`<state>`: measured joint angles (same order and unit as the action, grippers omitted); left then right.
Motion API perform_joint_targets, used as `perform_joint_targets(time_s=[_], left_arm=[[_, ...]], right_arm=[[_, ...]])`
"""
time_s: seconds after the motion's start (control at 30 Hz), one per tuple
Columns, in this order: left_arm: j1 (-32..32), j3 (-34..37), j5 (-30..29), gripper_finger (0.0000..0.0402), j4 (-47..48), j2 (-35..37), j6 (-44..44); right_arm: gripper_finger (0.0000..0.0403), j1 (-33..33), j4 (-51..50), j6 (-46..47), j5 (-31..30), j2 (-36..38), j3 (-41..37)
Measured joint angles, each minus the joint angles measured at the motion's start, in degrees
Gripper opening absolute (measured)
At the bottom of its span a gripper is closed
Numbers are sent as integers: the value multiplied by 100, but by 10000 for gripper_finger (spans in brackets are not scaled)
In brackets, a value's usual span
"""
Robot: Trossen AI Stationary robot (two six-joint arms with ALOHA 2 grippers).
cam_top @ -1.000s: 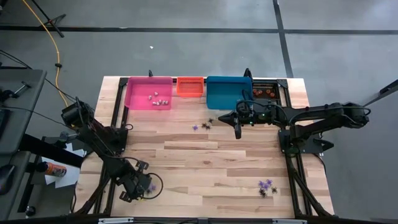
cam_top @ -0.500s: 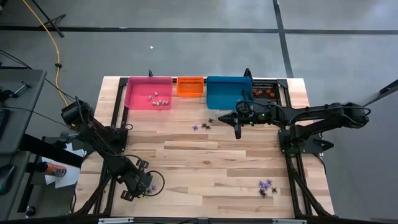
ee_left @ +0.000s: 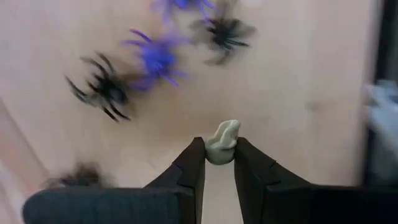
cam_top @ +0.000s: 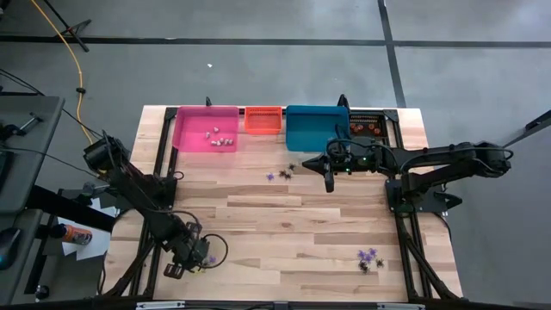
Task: Sort Halloween decoration
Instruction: Put the white skull toy into the pink bin
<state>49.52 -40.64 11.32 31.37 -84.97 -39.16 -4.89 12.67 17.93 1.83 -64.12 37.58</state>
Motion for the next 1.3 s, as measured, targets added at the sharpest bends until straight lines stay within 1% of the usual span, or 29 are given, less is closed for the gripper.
perform_joint_targets(time_s=[0.07, 0.17, 0.23, 0.3, 0.33, 0.4, 0.5, 0.57, 0.6, 0.67, 0.77, 0.87, 0.93, 1.03, 1.13, 1.2, 1.3], left_arm=[[-96, 0, 206, 49, 124, 307, -120], [-286, 0, 242, 49, 335, 941, -128], [-507, -2, 161, 49, 463, 1450, -126], [-823, -2, -70, 49, 495, 1946, -75], [-1015, -9, -243, 49, 484, 2190, 8], [-1464, -28, -774, 49, 474, 2612, 282], [-2323, -117, -1884, 49, 330, 2983, 812], [-2991, -131, -2430, 49, -203, 3071, 1244], [-3349, -131, -2529, 49, -587, 3064, 1463], [-4041, -131, -2468, 49, -1467, 2956, 1888], [-4922, -131, -1917, 49, -2878, 2656, 2504], [-5568, -133, -1365, 49, -4089, 2396, 2858], [-5867, -133, -1139, 49, -4640, 2299, 2847], [-6066, -137, -913, 49, -4975, 2292, 2625], [-6053, -138, -746, 49, -4906, 2325, 2596], [-5988, -138, -603, 49, -4875, 2323, 2674], [-5867, -138, -583, 49, -4869, 2325, 2949]], right_arm=[[2, 0, 0, -2, 0, 0, 0], [2, 0, -4, -2, 2, 0, 0], [2, 0, -20, -2, 2, 0, 0], [2, 0, -46, -2, 4, 0, 0], [2, 0, -67, -2, 4, 0, 2], [2, 0, -112, -1, 6, 0, 1], [2, 0, -127, -1, 7, 0, 0], [2, 0, -127, -2, 7, 0, 0], [2, 0, -127, 0, 7, 0, 0], [2, 0, -125, -2, 7, 0, 2], [2, 1, -43, -2, 7, 0, 2], [2, 2, 316, -65, 4, 0, 2], [2, 1, 633, -256, 4, 0, 0], [2, 2, 1132, -464, 4, 0, 2], [2, 1, 1419, -511, 3, 0, 4], [2, 1, 1478, -503, 3, 0, 4], [2, 2, 1480, -503, 2, 0, 4]])
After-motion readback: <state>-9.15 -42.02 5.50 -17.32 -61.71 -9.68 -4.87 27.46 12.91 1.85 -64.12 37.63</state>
